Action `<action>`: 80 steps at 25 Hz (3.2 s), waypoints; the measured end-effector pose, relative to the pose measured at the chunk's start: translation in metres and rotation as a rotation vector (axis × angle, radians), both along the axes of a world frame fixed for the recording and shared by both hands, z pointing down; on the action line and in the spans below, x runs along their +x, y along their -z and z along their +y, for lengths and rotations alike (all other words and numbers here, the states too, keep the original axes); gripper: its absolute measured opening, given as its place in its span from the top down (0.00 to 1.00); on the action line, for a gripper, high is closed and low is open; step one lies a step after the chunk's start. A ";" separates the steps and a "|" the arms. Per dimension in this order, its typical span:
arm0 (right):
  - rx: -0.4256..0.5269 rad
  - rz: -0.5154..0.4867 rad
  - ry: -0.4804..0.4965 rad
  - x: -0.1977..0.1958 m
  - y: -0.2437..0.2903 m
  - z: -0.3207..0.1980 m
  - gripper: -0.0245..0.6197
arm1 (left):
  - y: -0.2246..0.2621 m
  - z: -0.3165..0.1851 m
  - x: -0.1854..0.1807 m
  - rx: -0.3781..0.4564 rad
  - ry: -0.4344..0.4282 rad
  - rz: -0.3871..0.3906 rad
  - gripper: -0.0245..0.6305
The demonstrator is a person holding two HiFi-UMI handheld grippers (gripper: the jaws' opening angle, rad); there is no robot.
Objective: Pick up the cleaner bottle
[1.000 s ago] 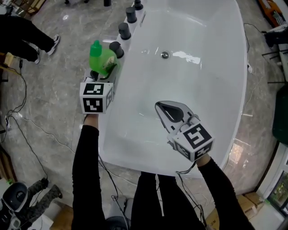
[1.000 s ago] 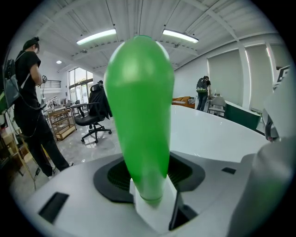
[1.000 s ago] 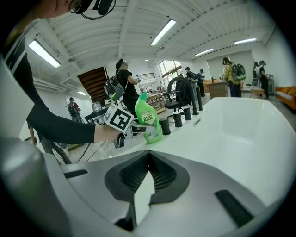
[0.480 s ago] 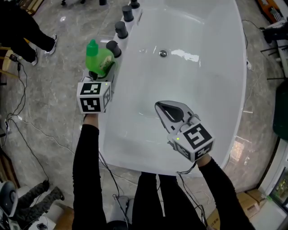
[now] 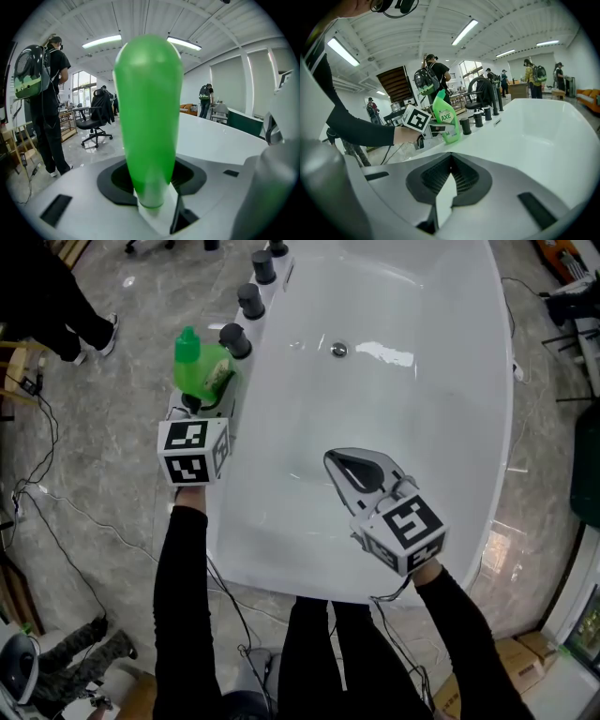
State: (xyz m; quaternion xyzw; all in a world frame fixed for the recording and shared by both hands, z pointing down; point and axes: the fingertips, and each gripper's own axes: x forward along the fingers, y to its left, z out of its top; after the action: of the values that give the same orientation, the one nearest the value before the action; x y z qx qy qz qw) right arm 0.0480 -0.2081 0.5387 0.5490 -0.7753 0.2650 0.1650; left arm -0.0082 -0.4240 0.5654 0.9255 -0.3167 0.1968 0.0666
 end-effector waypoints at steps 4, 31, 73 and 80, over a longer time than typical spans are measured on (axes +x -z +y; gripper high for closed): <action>0.008 -0.003 0.005 -0.003 0.006 -0.001 0.96 | 0.012 0.006 -0.004 0.010 -0.004 0.003 0.67; 0.096 0.036 -0.103 0.033 0.109 0.067 0.96 | 0.128 0.153 0.015 0.027 -0.200 0.043 0.67; 0.114 0.027 -0.164 0.034 0.148 0.160 0.96 | 0.197 0.315 0.009 0.025 -0.273 0.117 0.67; 0.126 0.033 -0.152 0.032 0.156 0.171 0.96 | 0.211 0.331 0.004 0.045 -0.265 0.134 0.67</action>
State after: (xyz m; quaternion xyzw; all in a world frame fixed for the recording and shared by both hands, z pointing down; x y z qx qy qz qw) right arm 0.0799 -0.0366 0.3827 0.6197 -0.7438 0.2183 0.1225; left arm -0.0041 -0.0929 0.3542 0.9715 -0.1908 0.1345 0.0400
